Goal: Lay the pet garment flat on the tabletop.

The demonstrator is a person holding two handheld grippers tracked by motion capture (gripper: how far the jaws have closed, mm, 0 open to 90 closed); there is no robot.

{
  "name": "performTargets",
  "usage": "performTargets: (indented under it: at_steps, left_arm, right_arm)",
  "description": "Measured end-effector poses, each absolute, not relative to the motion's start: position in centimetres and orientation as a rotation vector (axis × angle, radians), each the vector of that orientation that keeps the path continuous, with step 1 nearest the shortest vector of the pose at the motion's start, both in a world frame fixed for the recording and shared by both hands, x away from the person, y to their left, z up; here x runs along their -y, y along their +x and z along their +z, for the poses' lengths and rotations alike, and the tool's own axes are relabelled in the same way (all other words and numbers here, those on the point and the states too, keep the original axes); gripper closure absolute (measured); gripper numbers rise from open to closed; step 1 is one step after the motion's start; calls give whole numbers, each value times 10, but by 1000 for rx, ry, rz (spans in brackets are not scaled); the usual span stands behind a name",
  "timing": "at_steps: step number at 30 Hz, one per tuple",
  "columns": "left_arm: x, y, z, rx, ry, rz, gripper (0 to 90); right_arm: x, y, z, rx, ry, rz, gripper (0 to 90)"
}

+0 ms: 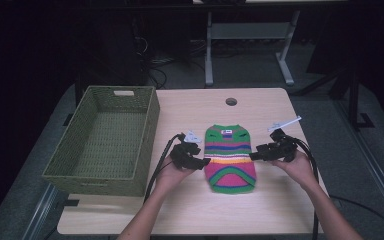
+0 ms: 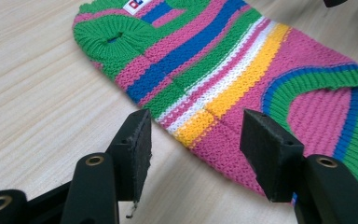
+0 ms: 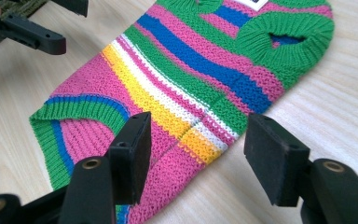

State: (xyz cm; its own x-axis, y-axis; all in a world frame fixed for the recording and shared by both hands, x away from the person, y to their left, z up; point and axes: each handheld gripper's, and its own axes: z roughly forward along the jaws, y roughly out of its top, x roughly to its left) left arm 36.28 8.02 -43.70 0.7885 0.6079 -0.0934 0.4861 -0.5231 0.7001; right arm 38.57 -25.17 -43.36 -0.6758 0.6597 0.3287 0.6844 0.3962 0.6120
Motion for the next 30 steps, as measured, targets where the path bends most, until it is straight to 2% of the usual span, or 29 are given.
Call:
performTargets:
  at_steps: [12, 30]
  left_arm:
    - [-87, 356, -438, -815, 2215, 205, 321]
    - [-97, 340, -434, -789, 2206, 215, 258]
  right_arm:
    - [262, 374, -436, 2592, -1263, -1208, 363]
    - [278, 358, -435, 2604, -1265, -1237, 322]
